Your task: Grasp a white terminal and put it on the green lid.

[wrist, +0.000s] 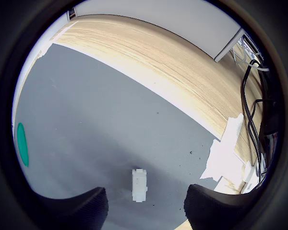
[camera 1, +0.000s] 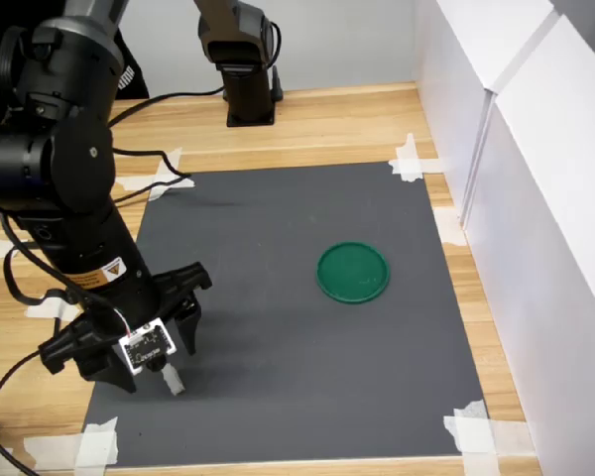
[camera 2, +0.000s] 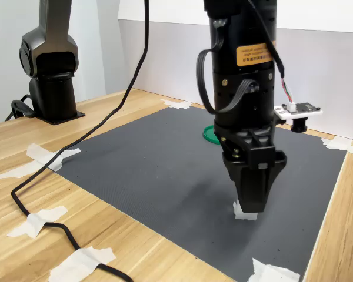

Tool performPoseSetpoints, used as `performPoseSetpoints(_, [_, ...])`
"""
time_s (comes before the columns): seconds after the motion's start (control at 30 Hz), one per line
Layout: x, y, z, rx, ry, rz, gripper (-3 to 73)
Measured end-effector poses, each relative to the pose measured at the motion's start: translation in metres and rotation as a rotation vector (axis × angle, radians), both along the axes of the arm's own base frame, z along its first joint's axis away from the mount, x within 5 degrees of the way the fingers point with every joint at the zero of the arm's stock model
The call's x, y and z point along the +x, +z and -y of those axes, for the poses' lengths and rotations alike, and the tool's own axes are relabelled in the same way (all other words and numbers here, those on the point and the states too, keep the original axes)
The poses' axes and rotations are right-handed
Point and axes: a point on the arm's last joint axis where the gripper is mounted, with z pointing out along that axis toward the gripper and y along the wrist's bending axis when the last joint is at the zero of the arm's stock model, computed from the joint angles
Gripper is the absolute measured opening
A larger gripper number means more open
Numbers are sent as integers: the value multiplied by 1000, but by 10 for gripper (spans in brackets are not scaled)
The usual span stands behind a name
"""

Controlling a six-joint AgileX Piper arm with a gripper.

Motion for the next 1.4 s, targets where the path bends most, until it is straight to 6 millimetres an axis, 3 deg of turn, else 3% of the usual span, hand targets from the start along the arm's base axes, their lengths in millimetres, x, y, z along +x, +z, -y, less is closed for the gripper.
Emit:
performPoseSetpoints(0.4, [4,-21,-3,34,39,-36,675])
performPoseSetpoints(0.67, [6,-27,-3,37,38,-44,600])
performPoseSetpoints(0.9, [6,-26,-3,37,21,-38,445])
performPoseSetpoints(1.2, [7,-26,-2,56,-54,-32,83])
performPoseSetpoints(1.4, [6,-27,-2,68,-87,-48,83])
